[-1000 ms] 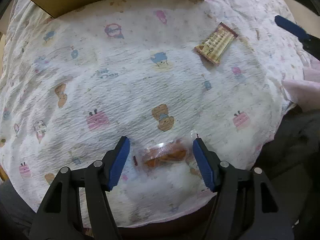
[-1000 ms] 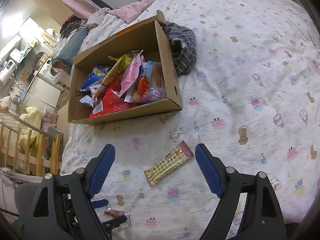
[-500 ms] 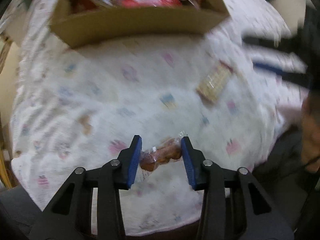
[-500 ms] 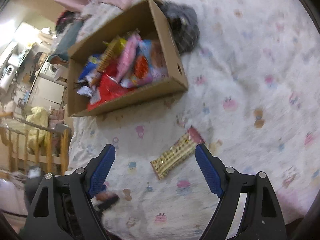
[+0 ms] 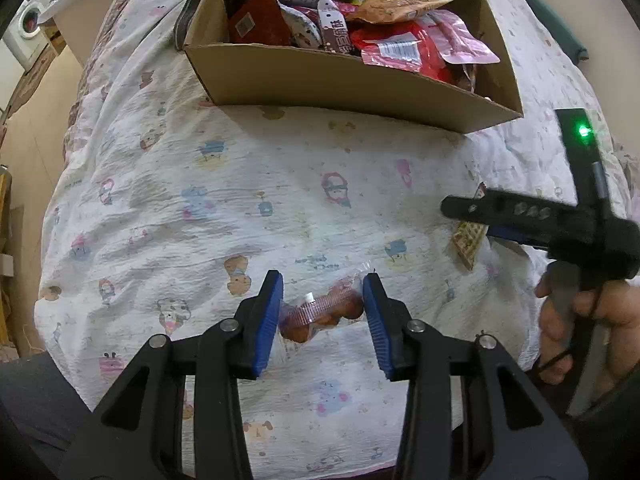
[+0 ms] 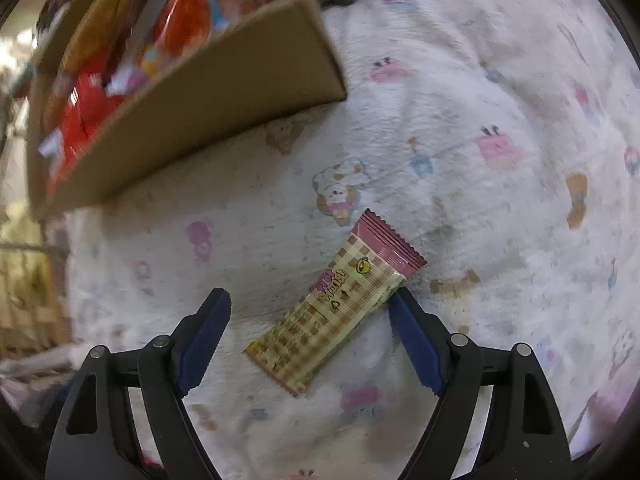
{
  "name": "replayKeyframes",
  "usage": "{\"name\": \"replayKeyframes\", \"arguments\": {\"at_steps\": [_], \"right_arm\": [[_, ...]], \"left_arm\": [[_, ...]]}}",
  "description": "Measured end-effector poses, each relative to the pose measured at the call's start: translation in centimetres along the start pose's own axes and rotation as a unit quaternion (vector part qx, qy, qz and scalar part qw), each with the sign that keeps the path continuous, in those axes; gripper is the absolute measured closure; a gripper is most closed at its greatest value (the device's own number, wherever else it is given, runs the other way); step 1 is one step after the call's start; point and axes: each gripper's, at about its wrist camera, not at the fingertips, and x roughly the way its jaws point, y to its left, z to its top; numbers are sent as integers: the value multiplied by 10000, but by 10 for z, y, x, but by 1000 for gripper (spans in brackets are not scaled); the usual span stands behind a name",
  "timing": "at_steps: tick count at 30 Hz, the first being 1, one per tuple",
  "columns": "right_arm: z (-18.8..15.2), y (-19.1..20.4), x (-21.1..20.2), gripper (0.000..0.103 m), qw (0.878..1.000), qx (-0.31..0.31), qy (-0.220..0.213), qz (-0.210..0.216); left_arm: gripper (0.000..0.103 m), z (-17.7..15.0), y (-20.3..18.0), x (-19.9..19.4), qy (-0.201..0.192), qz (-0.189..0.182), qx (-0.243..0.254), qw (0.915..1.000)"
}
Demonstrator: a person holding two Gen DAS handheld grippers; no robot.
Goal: Organize snacks
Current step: 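Grasp the small candy packet with the left gripper while the right grasps the checkered wafer bar, then carry the candy packet and wafer bar over the box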
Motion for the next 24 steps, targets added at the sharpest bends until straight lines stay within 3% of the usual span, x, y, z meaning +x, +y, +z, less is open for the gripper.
{"name": "replayKeyframes", "arguments": {"at_steps": [4,6,11,15,19,24], "right_arm": [[-8,28,12,21,9934,-882,-49,-726],[-15,36,15,23,9893,-1150,-118,-891],[-23,46,6,62,9846,-1499,-296,-853],[-25,43,-5,73,9855,-1513,-395,-659],[-32,44,-28,76,9863,-1521,-625,-79],[-41,47,-51,76,9830,-1627,-808,280]], "left_arm": [[66,0,5,-4,-8,-11,-54,10000],[66,2,4,-1,-3,-6,-73,10000],[66,2,4,-4,-8,-2,-119,9999],[66,1,4,-5,-71,95,-64,9999],[66,3,9,-5,-126,171,-165,9996],[66,0,13,-4,-132,291,-256,9992]]}}
